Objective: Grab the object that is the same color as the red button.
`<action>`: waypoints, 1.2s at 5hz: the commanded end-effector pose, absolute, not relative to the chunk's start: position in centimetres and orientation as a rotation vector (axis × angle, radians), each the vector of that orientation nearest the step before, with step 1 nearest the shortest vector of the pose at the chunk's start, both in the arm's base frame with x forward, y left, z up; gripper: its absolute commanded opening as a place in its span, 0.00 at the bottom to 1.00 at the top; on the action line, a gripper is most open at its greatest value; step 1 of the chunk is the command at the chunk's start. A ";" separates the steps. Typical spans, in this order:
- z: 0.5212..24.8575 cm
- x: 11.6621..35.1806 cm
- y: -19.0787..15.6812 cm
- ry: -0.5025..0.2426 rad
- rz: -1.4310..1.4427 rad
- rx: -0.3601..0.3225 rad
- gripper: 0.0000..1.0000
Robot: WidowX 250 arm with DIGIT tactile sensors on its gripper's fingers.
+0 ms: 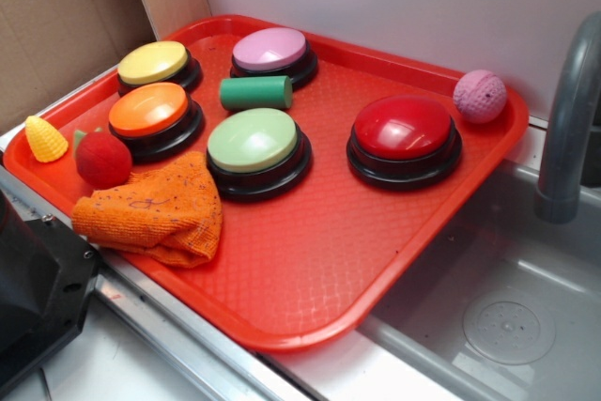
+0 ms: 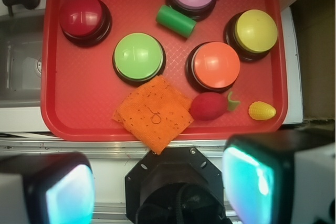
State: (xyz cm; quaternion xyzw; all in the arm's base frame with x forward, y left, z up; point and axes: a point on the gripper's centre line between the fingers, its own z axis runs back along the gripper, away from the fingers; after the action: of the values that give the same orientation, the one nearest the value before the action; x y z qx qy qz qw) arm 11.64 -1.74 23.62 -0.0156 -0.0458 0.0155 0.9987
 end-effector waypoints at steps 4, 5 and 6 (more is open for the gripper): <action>17.3 13.1 3.0 -0.084 0.383 -0.006 1.00; 14.7 13.3 4.0 -0.126 0.516 0.015 1.00; 12.5 13.0 5.7 -0.135 0.677 0.022 1.00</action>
State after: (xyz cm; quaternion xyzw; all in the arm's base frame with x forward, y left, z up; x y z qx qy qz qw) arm 12.76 5.26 11.73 0.0113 -0.0487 0.3251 0.9444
